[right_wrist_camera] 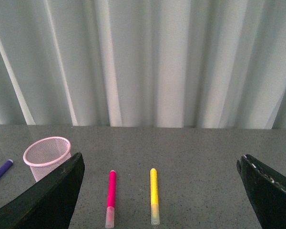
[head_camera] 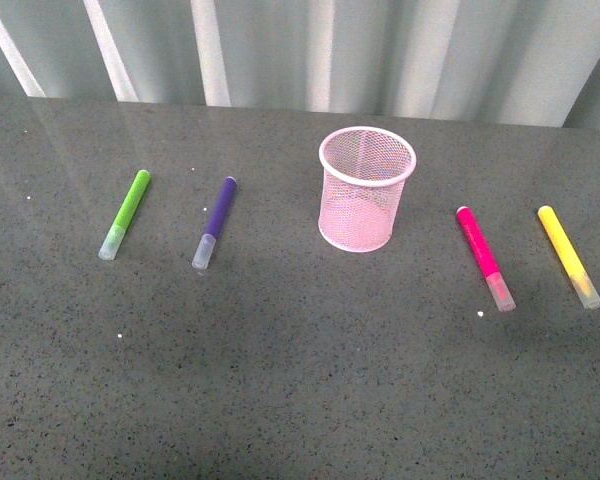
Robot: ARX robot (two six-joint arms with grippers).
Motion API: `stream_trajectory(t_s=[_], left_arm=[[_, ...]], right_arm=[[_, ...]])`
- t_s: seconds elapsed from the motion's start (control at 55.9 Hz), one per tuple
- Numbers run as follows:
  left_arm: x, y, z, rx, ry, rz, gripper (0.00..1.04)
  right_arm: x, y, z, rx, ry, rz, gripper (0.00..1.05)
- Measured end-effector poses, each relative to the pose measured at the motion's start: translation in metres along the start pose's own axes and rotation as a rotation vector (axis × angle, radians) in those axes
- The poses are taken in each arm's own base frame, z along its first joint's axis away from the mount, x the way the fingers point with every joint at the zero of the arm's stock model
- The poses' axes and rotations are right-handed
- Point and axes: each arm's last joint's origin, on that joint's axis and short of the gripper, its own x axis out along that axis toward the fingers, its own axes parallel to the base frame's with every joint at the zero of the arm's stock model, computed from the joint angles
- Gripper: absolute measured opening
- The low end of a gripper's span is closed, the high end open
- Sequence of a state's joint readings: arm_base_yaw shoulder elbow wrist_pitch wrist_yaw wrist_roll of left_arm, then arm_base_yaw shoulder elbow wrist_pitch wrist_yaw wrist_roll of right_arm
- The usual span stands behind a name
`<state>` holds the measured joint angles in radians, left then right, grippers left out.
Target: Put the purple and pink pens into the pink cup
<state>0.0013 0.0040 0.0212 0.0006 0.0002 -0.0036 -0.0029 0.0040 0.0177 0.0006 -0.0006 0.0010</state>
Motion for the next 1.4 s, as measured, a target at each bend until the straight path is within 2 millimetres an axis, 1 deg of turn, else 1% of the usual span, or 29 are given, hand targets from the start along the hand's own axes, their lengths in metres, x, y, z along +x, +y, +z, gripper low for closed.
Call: stream_trajectory(t_s=[0.036,0.089,0.125,0.197,0.233,0.304,0.34,0.376,0.394,0.411,0.429,0.447,0.483,0.501,0.537,0.555,0.59,0.608,0.626,0.644,0.662,0.68,0.698,0.769,0.859,0.877,0.948,1.038,1.395], left_arm=[[0.001,-0.001,-0.001,-0.007,0.053,-0.008,0.98],[0.001,-0.003,-0.001,-0.019,0.217,-0.012,0.98],[0.007,-0.007,0.003,-0.015,0.324,-0.018,0.98],[0.018,-0.015,0.014,-0.004,0.332,-0.045,0.98],[0.028,-0.022,0.024,0.005,0.302,-0.06,0.98],[0.061,-0.038,0.051,-0.005,0.228,-0.121,0.98],[0.087,-0.049,0.063,-0.003,0.216,-0.148,0.98],[0.106,-0.055,0.068,-0.011,0.235,-0.173,0.98],[0.112,-0.057,0.069,-0.012,0.242,-0.178,0.98],[0.124,-0.061,0.07,-0.013,0.261,-0.18,0.98],[0.136,-0.065,0.07,-0.01,0.285,-0.188,0.98],[0.142,-0.067,0.069,-0.009,0.3,-0.192,0.98],[0.166,-0.075,0.064,-0.009,0.364,-0.201,0.98],[0.172,-0.076,0.063,-0.009,0.38,-0.198,0.98],[0.198,-0.084,0.055,0.004,0.444,-0.2,0.98],[0.201,-0.085,0.054,0.006,0.453,-0.201,0.98],[0.224,-0.092,0.046,0.016,0.509,-0.197,0.98],[0.242,-0.097,0.039,0.029,0.552,-0.184,0.98],[0.252,-0.099,0.035,0.033,0.575,-0.183,0.98],[0.255,-0.1,0.034,0.034,0.581,-0.184,0.98],[0.267,-0.103,0.029,0.035,0.61,-0.188,0.98],[0.269,-0.103,0.028,0.033,0.617,-0.19,0.98],[0.278,-0.105,0.024,0.032,0.641,-0.195,0.98],[0.301,-0.111,0.016,0.04,0.701,-0.193,0.98],[0.324,-0.117,0.008,0.052,0.75,-0.179,0.98],[0.332,-0.119,0.004,0.056,0.764,-0.172,0.98],[0.353,-0.121,-0.002,0.069,0.786,-0.151,0.98],[0.366,-0.117,-0.009,0.064,0.82,-0.14,0.98],[0.37,-0.104,-0.035,0.114,0.893,-0.126,0.98]], right_arm=[[0.0,0.0,0.0,0.0,0.0,0.0,0.98],[0.0,0.0,0.0,0.0,0.0,0.0,0.98],[0.0,0.0,0.0,0.0,0.0,0.0,0.98],[0.0,0.0,0.0,0.0,0.0,0.0,0.98],[0.0,0.0,0.0,0.0,0.0,0.0,0.98],[0.0,0.0,0.0,0.0,0.0,0.0,0.98],[0.0,0.0,0.0,0.0,0.0,0.0,0.98],[0.0,0.0,0.0,0.0,0.0,0.0,0.98],[0.0,0.0,0.0,0.0,0.0,0.0,0.98],[0.0,0.0,0.0,0.0,0.0,-0.001,0.98],[0.0,0.0,0.0,0.0,0.0,-0.002,0.98],[0.0,0.0,0.0,0.0,0.0,-0.001,0.98],[0.0,0.0,0.0,0.0,0.0,0.0,0.98],[0.0,0.0,0.0,0.0,0.0,0.0,0.98],[0.0,0.0,0.0,0.0,0.0,0.0,0.98],[0.0,0.0,0.0,0.0,0.0,0.0,0.98],[0.0,0.0,0.0,0.0,0.0,0.0,0.98],[0.0,0.0,0.0,0.0,0.0,0.0,0.98],[0.0,0.0,0.0,0.0,0.0,0.0,0.98],[0.0,0.0,0.0,0.0,0.0,0.0,0.98],[0.0,0.0,0.0,0.0,0.0,0.0,0.98],[0.0,0.0,0.0,0.0,0.0,0.0,0.98],[0.0,0.0,0.0,0.0,0.0,0.0,0.98],[0.0,0.0,0.0,0.0,0.0,0.0,0.98],[0.0,0.0,0.0,0.0,0.0,0.0,0.98],[0.0,0.0,0.0,0.0,0.0,0.0,0.98],[0.0,0.0,0.0,0.0,0.0,0.0,0.98],[0.0,0.0,0.0,0.0,0.0,0.0,0.98],[0.0,0.0,0.0,0.0,0.0,0.0,0.98]])
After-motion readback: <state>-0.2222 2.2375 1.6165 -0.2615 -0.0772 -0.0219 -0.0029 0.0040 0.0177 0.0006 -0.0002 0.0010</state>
